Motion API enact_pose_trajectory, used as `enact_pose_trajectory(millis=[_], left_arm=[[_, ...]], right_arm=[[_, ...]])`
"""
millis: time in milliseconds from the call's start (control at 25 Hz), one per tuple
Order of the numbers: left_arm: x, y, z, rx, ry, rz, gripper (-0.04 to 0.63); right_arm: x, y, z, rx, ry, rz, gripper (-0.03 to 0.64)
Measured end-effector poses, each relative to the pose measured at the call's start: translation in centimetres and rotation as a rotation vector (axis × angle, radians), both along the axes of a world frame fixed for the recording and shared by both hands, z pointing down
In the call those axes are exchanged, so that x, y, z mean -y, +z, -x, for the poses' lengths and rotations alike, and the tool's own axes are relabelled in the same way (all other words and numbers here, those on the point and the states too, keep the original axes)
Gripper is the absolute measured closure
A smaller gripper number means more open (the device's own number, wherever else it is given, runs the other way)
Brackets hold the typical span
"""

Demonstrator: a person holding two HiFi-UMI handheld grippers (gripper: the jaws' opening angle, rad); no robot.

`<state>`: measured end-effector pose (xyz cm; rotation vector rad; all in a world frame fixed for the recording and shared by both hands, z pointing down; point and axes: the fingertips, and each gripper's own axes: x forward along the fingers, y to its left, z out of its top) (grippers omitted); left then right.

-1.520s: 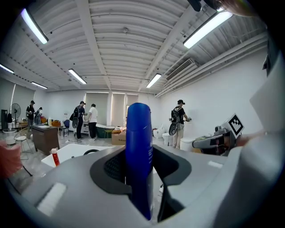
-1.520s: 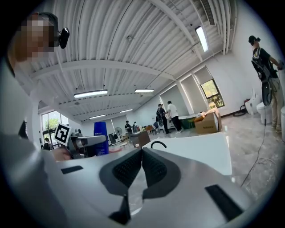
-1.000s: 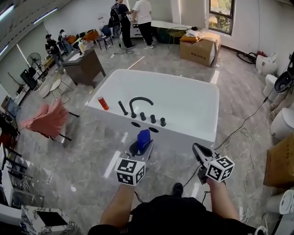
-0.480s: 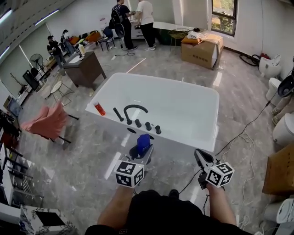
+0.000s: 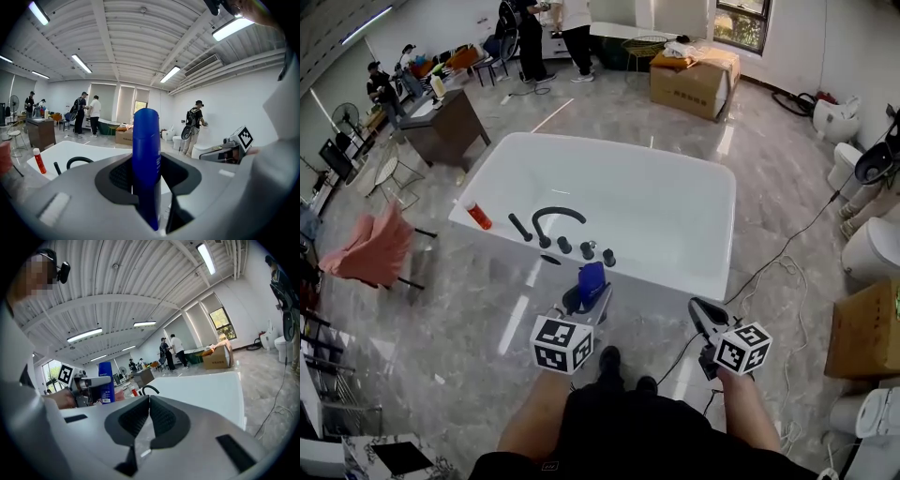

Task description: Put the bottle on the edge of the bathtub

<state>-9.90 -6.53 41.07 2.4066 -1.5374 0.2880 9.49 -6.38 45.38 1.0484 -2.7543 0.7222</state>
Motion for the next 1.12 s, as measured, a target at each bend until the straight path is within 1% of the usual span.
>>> enact_pose_trajectory(millis=[160, 320, 440, 600, 840, 1000, 1120], left_arm=[[2.8, 0.7, 1.7, -0.023, 0.039, 0.006, 0.434], [5.7, 1.5, 4.0, -0.008, 0.064, 0.003, 0.434], [7.5, 2.4, 5.1, -0.007, 0.099, 0.008, 0.434], [9.4, 3.5, 5.9, -0.011, 0.152, 0.018, 0.434], [11.4, 6.1, 4.9, -0.023, 0.211, 0.074, 0.436], [13.2, 7.8, 2.7, -0.023, 0.233, 0.11, 0.436], [14.9, 8.7, 0.9, -0.008, 0.246, 0.129, 0.437]], right_arm=[[2.4, 0.1, 2.4, -0.022, 0.015, 0.015, 0.604], [5.6, 0.2, 5.3, -0.041, 0.029, 0.014, 0.604], [7.4, 0.0, 6.4, -0.066, 0.062, 0.011, 0.604], [8.3, 0.2, 7.2, -0.095, 0.103, 0.02, 0.604], [8.3, 2.3, 6.3, -0.113, 0.155, 0.086, 0.604], [9.6, 3.9, 4.5, -0.108, 0.169, 0.114, 0.604], [11.1, 5.2, 3.6, -0.097, 0.165, 0.134, 0.604]])
